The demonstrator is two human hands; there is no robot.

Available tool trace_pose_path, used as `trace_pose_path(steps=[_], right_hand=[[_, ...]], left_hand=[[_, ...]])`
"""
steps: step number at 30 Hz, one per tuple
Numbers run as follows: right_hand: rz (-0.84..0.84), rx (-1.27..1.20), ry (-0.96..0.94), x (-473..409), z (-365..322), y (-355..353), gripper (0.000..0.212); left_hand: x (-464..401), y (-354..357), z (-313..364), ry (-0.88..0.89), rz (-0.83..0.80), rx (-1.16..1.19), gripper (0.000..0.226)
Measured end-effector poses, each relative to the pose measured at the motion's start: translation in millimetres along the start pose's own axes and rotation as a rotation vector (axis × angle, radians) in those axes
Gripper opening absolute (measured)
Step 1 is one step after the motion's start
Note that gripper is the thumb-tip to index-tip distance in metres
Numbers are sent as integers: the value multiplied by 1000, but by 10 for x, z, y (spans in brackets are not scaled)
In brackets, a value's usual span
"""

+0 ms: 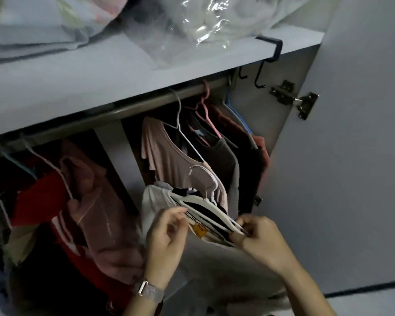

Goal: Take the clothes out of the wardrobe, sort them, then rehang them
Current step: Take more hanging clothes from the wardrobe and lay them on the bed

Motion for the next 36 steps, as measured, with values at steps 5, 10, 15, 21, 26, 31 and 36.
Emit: trace_pose_path(steps=[5, 10, 15, 21, 26, 31, 36], right_hand=[[141, 125, 81, 679, 296, -473, 31], [300, 158, 230, 1443, 642, -952, 23], [438, 122, 360, 2324, 1095, -1418, 28], [655, 147, 519, 3549, 1720, -2051, 31], [838, 135, 679, 4748, 2241, -2454, 44], [990, 173, 789, 5910, 2608, -2723, 51], [1041, 320, 866, 6781, 2834, -2937, 71]], left_hand=[[-16, 418, 420, 331, -45, -572, 55], [288, 1351, 785, 545, -360, -626, 35], [920, 2094, 1238, 646, -569, -416, 32], [1847, 3155, 1753, 729, -779, -259, 23], [2776, 3987, 2316, 890, -851, -232, 19], [3764, 4716, 2812, 1107, -901, -174, 19], [4621, 5311, 3130, 1166, -1037, -55, 28]])
Point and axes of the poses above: each hand's wrist, its own x-axis away from the middle knuckle, its own y-axis out of the palm, z = x × y, the point moved 8 cm from there along -x, towards the middle knuckle, and after that the axes turned 1 degree about -x, right-handed, at the moved point
